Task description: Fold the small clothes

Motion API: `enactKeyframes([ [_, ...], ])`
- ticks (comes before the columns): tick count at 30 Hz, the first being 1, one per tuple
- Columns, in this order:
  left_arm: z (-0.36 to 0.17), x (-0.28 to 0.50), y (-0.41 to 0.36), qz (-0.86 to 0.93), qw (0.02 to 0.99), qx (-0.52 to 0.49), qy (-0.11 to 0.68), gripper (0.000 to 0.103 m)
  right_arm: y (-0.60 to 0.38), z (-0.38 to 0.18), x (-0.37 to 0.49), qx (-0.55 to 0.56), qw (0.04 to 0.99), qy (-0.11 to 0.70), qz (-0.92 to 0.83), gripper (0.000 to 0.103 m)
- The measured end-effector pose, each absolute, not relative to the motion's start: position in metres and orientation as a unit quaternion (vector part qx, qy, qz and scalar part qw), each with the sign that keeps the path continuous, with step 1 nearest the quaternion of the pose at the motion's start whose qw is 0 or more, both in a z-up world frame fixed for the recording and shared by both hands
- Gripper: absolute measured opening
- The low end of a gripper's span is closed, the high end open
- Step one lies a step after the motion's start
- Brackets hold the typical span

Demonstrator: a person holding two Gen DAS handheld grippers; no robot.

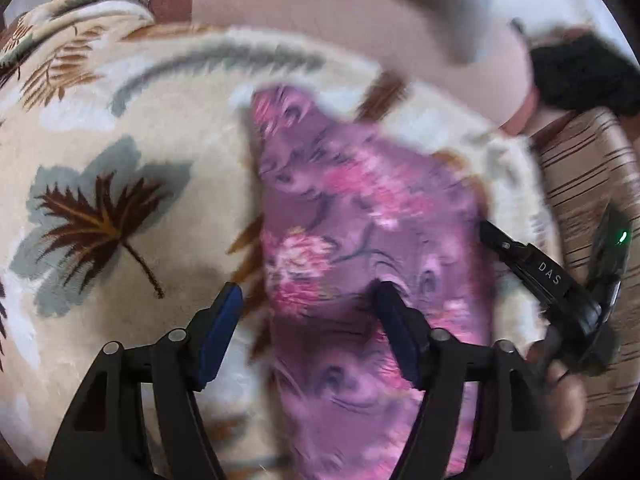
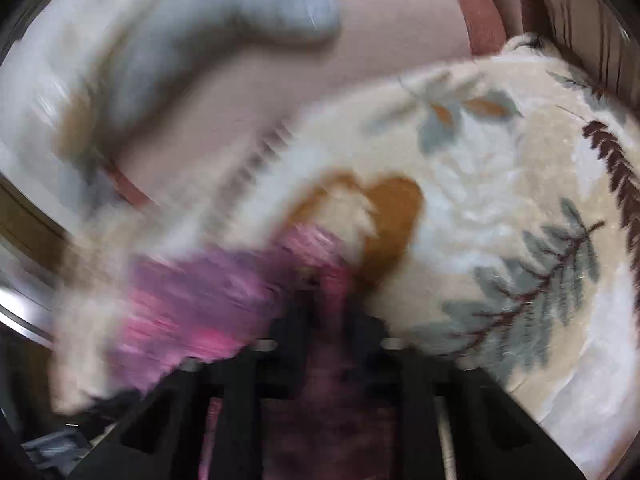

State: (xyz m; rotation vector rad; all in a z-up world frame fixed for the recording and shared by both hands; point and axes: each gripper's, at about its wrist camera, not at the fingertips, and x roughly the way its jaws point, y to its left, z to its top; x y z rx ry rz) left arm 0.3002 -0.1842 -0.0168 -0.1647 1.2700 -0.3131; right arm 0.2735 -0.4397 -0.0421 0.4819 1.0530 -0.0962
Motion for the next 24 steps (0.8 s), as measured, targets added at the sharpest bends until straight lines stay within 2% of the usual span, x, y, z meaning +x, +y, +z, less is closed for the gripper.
enactKeyframes([
  [2,-0.034,0.306,-0.175,-0.142,0.771,-0.116,0.609,0.075,-0.449,-0.044,0.273,0.229,0.837,0.495,-0.042,0.023],
  [6,-0.020,0.305,-0.151,-0.165,0.760,-0.153,0.610,0.075,-0.481,-0.025,0.247,0.280,0.839,0.466,-0.020,0.033],
  [7,-0.017,0.303,-0.146,-0.169,0.760,-0.158,0.607,0.074,-0.488,-0.025,0.239,0.301,0.832,0.466,-0.002,0.042],
  [9,-0.013,0.294,-0.131,-0.186,0.755,-0.188,0.600,0.074,-0.500,-0.030,0.218,0.346,0.817,0.460,0.035,0.053],
  [13,-0.027,0.274,-0.126,-0.230,0.713,-0.259,0.610,0.074,-0.499,-0.046,0.193,0.397,0.793,0.454,0.083,0.058],
  [16,-0.042,0.267,-0.140,-0.246,0.687,-0.262,0.632,0.075,-0.483,-0.062,0.194,0.403,0.780,0.467,0.103,0.061],
  [17,-0.041,0.263,-0.143,-0.247,0.692,-0.259,0.627,0.080,-0.476,-0.064,0.195,0.407,0.776,0.467,0.115,0.062],
  [19,-0.036,0.261,-0.150,-0.250,0.701,-0.251,0.619,0.083,-0.461,-0.062,0.196,0.400,0.780,0.462,0.135,0.065],
  [20,-0.034,0.261,-0.152,-0.248,0.701,-0.252,0.620,0.083,-0.455,-0.060,0.198,0.389,0.785,0.464,0.132,0.065],
  [21,-0.032,0.261,-0.153,-0.242,0.703,-0.253,0.619,0.081,-0.451,-0.058,0.202,0.377,0.789,0.469,0.123,0.053],
  [22,-0.029,0.261,-0.152,-0.236,0.709,-0.252,0.615,0.069,-0.445,-0.055,0.203,0.360,0.796,0.472,0.117,0.028],
  [23,-0.026,0.260,-0.154,-0.233,0.715,-0.245,0.612,0.054,-0.440,-0.051,0.203,0.342,0.803,0.474,0.114,0.025],
  [24,-0.026,0.259,-0.156,-0.232,0.721,-0.235,0.609,0.049,-0.438,-0.046,0.202,0.330,0.812,0.469,0.110,0.021],
])
